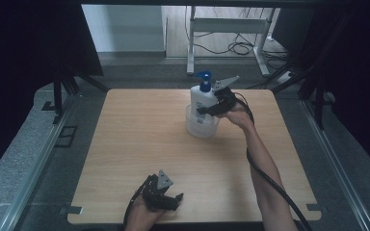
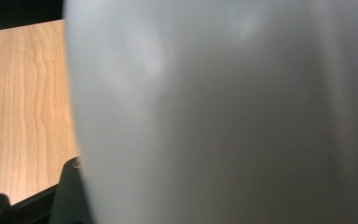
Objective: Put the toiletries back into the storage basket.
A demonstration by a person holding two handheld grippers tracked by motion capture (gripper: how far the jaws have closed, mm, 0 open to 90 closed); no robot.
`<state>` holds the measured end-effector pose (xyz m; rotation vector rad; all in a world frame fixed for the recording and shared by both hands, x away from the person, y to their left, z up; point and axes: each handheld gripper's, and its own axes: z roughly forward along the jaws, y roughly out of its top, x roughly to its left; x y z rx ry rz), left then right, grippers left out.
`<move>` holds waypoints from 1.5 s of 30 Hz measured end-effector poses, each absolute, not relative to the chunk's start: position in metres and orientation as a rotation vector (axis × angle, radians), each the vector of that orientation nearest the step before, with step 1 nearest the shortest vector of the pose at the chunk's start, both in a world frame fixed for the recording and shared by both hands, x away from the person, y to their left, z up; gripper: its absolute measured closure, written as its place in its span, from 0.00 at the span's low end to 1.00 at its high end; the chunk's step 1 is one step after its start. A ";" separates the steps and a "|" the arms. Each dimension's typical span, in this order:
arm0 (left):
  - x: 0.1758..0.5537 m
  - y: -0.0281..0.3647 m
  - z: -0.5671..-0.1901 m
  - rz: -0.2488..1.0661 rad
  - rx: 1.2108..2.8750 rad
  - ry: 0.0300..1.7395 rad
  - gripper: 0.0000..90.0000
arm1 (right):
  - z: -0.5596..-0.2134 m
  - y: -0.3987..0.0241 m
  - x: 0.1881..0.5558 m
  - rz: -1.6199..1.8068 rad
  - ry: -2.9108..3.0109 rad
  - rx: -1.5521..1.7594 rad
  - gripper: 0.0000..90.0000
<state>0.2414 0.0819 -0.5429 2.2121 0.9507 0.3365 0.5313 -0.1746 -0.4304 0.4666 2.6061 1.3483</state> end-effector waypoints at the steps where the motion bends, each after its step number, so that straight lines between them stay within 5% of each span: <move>1: 0.241 0.082 -0.543 0.336 2.212 0.951 0.13 | -0.430 -0.174 0.531 1.353 2.608 0.466 0.41; 24: 0.241 0.082 -0.543 0.336 2.216 0.950 0.13 | -0.442 -0.172 0.527 1.337 2.619 0.426 0.39; 45: 0.242 0.082 -0.543 0.338 2.217 0.948 0.13 | -0.419 -0.179 0.516 1.381 2.517 0.497 0.19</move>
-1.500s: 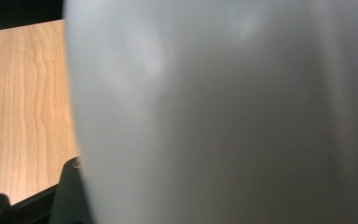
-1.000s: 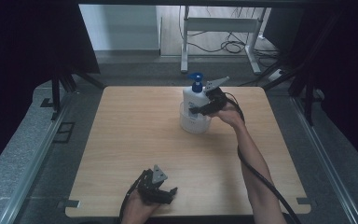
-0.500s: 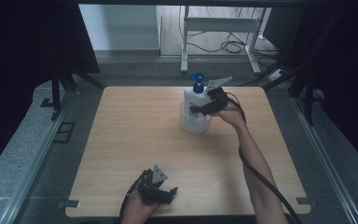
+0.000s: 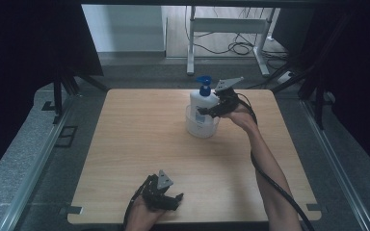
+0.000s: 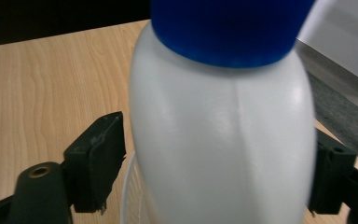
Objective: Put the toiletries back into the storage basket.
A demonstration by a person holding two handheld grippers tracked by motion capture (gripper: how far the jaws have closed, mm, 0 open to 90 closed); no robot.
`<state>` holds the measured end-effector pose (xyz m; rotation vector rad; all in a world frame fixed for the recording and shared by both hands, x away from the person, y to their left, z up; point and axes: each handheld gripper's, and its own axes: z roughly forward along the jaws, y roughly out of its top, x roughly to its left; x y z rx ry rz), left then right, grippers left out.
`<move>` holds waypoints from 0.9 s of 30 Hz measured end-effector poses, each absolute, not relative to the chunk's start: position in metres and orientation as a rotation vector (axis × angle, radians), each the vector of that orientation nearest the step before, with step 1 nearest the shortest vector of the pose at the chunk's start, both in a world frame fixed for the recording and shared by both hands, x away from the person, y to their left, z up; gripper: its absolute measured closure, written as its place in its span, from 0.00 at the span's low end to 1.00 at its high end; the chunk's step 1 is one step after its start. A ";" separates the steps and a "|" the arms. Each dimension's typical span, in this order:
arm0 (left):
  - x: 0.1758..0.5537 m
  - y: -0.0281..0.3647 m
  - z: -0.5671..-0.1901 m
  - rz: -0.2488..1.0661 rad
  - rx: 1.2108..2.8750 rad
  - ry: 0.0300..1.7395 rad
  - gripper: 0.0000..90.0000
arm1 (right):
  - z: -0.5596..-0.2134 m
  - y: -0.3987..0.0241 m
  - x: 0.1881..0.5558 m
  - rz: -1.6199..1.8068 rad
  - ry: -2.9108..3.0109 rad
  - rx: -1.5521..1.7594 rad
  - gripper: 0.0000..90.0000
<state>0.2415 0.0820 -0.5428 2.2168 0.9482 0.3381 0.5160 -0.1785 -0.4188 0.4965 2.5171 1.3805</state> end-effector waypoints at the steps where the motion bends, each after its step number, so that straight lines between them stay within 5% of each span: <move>1: 0.242 0.082 -0.543 0.338 2.217 0.948 0.13 | -0.418 -0.179 0.515 1.376 2.515 0.496 0.19; 27: 0.242 0.082 -0.543 0.339 2.216 0.948 0.13 | -0.412 -0.189 0.493 1.347 2.457 0.540 0.14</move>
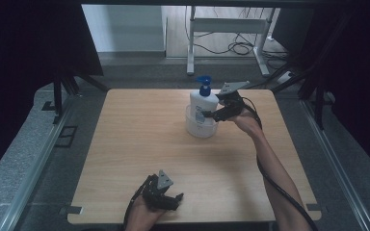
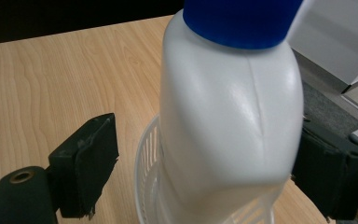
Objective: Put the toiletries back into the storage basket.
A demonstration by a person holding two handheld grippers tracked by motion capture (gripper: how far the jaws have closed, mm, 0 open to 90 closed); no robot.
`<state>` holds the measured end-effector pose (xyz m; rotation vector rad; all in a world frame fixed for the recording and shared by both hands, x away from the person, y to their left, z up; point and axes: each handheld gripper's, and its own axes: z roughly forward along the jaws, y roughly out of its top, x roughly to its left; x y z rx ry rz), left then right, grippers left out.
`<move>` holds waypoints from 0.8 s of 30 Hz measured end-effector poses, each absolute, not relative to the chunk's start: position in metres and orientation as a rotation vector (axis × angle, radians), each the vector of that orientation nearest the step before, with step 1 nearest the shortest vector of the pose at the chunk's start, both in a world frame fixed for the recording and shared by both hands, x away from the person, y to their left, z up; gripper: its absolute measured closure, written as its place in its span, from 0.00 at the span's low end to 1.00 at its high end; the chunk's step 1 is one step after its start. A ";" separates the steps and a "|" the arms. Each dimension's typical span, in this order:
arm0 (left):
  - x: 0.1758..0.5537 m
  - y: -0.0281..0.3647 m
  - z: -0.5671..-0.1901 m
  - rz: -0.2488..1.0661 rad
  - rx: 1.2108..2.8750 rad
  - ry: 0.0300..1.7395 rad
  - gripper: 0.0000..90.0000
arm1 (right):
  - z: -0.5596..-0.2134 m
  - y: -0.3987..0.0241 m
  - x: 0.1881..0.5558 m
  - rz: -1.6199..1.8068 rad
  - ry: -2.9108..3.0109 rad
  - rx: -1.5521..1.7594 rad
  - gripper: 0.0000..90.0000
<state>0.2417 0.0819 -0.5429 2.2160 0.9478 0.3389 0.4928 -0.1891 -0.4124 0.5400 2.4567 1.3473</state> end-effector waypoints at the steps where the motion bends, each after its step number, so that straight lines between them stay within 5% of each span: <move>1: 0.242 0.082 -0.543 0.339 2.216 0.947 0.13 | -0.412 -0.190 0.492 1.352 2.455 0.549 0.14; 24: 0.242 0.082 -0.543 0.340 2.217 0.948 0.13 | -0.419 -0.206 0.464 1.261 2.455 0.639 0.04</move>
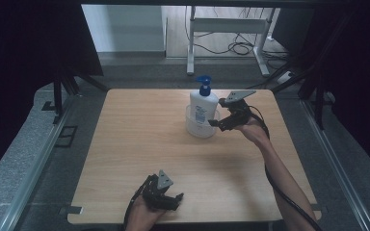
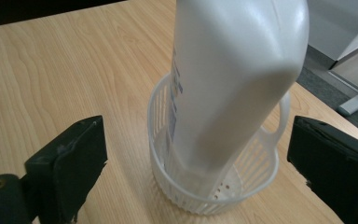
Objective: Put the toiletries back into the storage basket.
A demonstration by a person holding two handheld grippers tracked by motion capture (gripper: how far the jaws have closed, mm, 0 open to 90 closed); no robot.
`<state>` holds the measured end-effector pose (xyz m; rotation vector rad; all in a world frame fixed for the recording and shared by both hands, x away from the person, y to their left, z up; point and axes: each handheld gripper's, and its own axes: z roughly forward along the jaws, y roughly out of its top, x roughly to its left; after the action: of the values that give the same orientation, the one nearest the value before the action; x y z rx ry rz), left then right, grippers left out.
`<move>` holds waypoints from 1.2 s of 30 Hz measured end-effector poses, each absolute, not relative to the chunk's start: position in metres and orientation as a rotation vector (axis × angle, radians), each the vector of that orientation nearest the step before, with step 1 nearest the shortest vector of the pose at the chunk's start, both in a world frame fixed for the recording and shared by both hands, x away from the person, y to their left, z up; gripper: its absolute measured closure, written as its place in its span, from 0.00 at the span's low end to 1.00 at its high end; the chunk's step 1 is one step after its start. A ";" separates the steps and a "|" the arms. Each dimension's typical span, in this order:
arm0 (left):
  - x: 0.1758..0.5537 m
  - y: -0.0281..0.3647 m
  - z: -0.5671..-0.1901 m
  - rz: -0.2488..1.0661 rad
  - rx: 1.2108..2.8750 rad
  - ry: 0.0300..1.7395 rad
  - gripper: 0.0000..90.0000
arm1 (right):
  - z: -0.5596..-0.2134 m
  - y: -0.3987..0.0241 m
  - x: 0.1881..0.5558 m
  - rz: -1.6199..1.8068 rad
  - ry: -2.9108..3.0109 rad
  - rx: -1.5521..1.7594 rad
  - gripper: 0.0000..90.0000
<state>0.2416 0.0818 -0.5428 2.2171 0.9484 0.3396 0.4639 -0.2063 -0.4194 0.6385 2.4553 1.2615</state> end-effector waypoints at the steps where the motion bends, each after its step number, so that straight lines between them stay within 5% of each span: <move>1: 0.242 0.082 -0.543 0.340 2.216 0.950 0.13 | -0.420 -0.207 0.462 1.256 2.454 0.641 0.03; 36: 0.242 0.081 -0.543 0.341 2.214 0.953 0.13 | -0.446 -0.227 0.409 1.187 2.452 0.685 0.00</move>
<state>0.2415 0.0813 -0.5429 2.2137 0.9532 0.3408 0.4090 -0.2267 -0.4460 0.6851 2.4519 1.1866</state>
